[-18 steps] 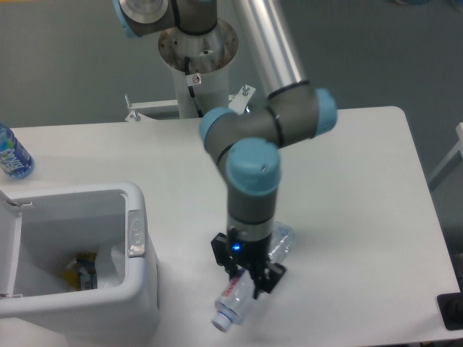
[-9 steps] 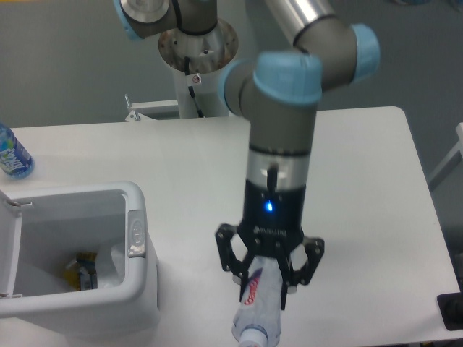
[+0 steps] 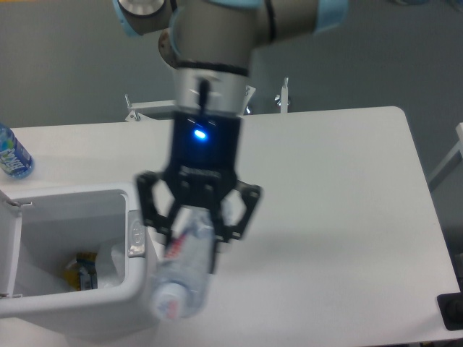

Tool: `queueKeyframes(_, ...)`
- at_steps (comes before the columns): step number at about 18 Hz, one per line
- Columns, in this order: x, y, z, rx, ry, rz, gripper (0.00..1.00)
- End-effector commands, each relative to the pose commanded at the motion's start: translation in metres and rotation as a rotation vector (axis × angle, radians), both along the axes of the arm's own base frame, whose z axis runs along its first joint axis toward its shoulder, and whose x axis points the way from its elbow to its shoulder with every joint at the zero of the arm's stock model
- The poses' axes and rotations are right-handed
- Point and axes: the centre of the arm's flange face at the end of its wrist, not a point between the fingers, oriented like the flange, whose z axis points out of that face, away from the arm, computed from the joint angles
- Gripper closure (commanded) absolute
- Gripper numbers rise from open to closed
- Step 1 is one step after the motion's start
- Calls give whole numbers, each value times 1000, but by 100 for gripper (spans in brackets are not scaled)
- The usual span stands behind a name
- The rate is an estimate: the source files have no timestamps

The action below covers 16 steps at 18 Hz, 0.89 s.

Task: Place the trash in the trash can
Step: 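Lift the bottle and carry it over the trash bin, then open the gripper to release the bottle into the bin and rise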

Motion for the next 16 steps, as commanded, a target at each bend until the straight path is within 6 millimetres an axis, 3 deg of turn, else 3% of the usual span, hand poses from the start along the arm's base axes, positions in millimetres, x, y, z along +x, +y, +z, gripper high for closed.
queueKeyframes(4,71,34,-24,-32,-42,-104,44)
queueKeyframes(7,100,52,-42,-55,-72,-144,43)
queueKeyframes(9,107,57,-58,-77,-86,-156,38)
queueKeyframes(11,108,57,-72,-100,-91,-163,6)
queueKeyframes(12,109,56,-73,-103,-92,-163,1)
queueKeyframes(16,103,49,-65,-92,-95,-147,0)
